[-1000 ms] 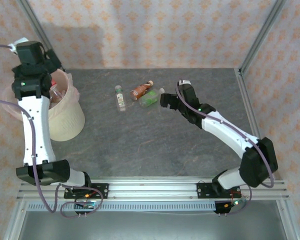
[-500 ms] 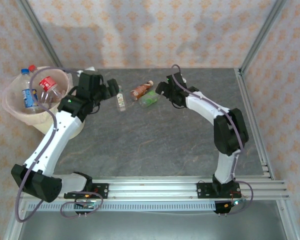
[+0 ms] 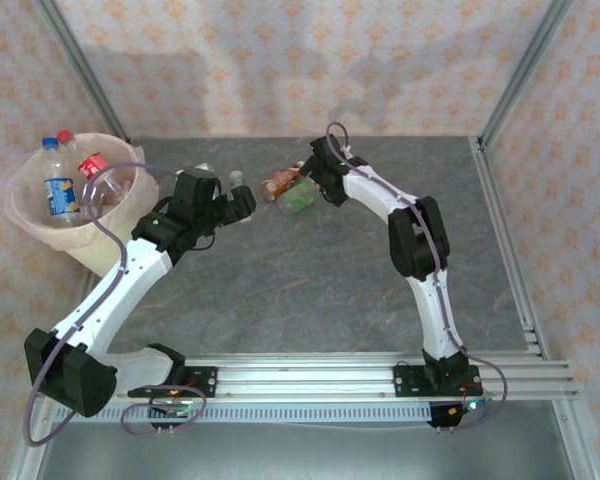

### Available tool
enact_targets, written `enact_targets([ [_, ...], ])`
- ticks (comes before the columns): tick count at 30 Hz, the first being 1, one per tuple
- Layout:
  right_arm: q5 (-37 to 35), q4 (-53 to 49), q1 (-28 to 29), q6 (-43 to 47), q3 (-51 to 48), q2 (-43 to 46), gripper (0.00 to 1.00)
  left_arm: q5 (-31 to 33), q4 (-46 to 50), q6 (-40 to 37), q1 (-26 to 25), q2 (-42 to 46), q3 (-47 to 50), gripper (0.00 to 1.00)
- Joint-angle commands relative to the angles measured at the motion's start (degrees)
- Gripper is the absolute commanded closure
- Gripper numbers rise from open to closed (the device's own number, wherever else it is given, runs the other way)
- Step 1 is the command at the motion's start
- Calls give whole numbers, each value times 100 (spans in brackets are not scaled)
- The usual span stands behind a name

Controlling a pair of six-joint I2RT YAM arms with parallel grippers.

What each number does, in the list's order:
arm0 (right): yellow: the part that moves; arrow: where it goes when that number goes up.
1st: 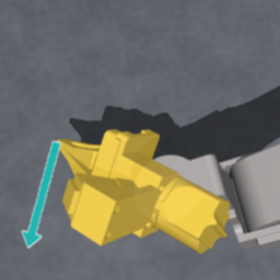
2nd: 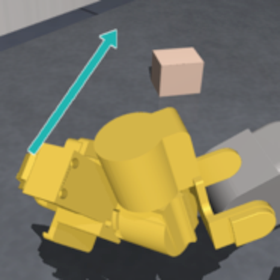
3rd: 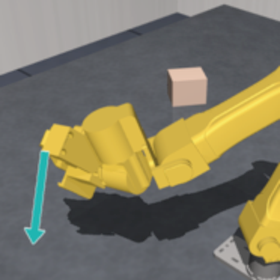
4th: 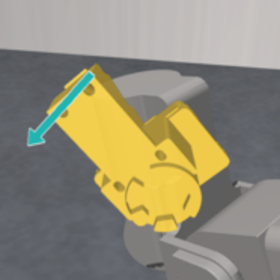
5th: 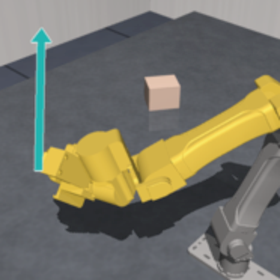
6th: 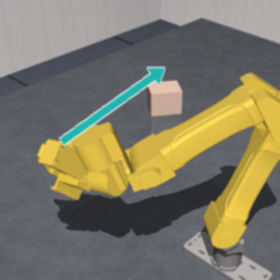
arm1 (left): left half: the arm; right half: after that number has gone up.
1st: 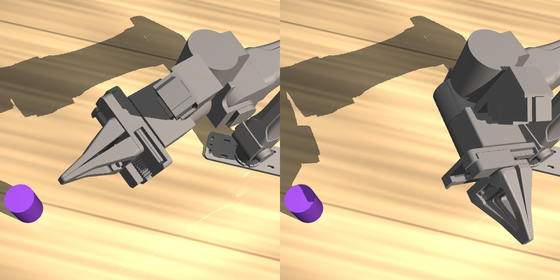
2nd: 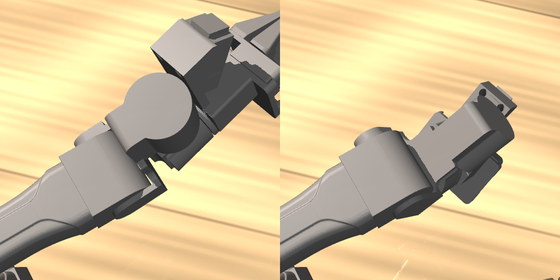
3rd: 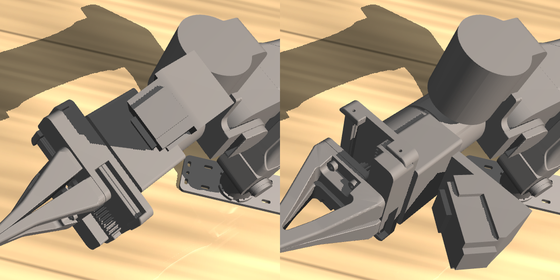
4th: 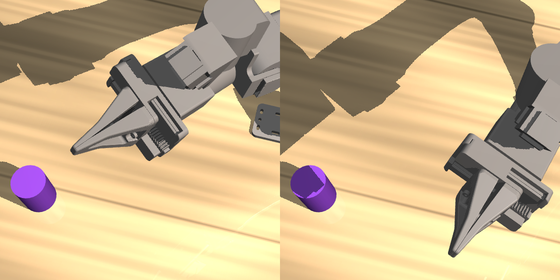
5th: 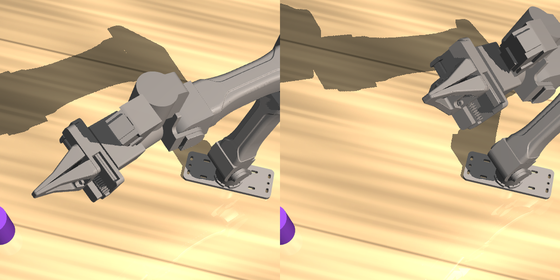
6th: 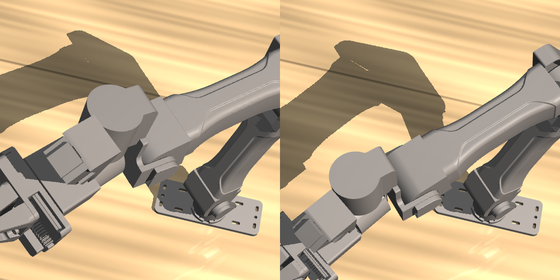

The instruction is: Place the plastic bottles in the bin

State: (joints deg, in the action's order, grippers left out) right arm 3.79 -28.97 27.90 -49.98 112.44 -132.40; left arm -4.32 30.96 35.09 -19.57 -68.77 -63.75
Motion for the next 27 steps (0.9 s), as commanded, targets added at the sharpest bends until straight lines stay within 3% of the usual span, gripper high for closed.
enact_targets([
  [1, -599, -916, 135, -231, 670, -441, 1, -86, -247, -59, -62, 162, 188, 0],
  [6, -933, -1121, 229, -167, 1040, -811, 2, -177, -311, -93, -82, 123, 357, 0],
  [11, -1154, -1066, 251, 56, 802, -689, 13, -245, -472, -90, -132, 7, 484, 0],
  [20, -1014, 928, 309, 652, -1558, 822, 33, -331, -616, -261, -461, -452, 438, 0],
  [27, -450, 2420, 313, 733, -3397, 2296, 40, -501, -1261, -880, -1011, -654, 583, 0],
])
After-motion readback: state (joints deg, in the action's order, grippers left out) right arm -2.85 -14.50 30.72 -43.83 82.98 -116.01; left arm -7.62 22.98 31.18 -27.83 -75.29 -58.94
